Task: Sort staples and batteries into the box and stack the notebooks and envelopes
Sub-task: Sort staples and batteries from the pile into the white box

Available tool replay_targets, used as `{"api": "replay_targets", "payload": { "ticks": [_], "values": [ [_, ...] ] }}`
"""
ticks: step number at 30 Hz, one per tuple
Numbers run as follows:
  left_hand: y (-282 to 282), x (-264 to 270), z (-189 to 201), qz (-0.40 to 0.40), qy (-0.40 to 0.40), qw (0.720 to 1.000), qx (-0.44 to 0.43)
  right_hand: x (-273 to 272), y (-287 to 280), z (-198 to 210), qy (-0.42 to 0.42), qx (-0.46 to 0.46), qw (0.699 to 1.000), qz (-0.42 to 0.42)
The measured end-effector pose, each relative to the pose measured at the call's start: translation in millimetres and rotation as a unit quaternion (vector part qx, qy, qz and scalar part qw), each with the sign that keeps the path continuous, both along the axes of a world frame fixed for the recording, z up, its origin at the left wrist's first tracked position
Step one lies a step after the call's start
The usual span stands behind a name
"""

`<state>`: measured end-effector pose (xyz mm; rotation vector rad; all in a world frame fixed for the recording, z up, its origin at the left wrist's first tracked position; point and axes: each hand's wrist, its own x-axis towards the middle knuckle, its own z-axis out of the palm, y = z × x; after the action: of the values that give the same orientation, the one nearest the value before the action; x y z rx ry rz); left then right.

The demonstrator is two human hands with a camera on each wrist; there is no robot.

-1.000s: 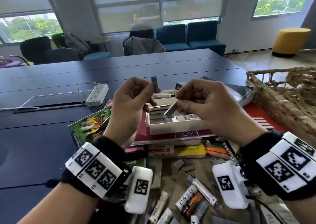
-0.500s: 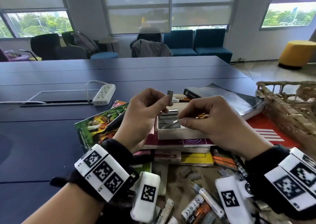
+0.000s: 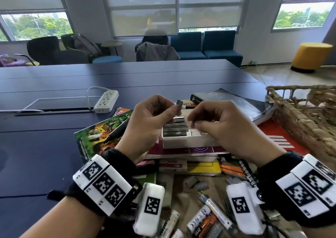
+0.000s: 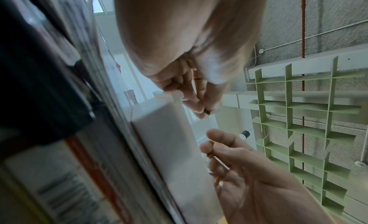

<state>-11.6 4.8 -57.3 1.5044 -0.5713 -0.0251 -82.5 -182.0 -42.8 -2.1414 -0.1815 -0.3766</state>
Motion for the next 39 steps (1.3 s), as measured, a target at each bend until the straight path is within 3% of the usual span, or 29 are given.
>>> {"api": "replay_targets", "payload": {
  "ticks": [5,15,25,32,39],
  "values": [
    [-0.4,0.8,-1.8,-0.006,-0.031,0.999,0.035,-4.5,-2.2,6.9,-0.059,0.058,0.996,-0.036],
    [-0.3,-4.2,2.7,-0.028,-0.066,0.993,0.090,-5.4,-2.8,6.7,-0.081,-0.040,0.996,-0.013],
    [0.2,-4.4,3.2,-0.012,-0.054,0.991,0.120,-2.7,-7.8,0.3,-0.029,-0.122,0.990,-0.067],
    [0.5,-5.3,3.2,-0.015,-0.065,0.989,0.132,-9.4,-1.1,10.4,-0.046,-0.185,0.976,-0.108],
    [1.5,-4.9,1.5,-0.029,-0.080,0.985,0.148,-23.5,2.5,31.2,0.017,-0.276,0.961,0.004]
  ]
}}
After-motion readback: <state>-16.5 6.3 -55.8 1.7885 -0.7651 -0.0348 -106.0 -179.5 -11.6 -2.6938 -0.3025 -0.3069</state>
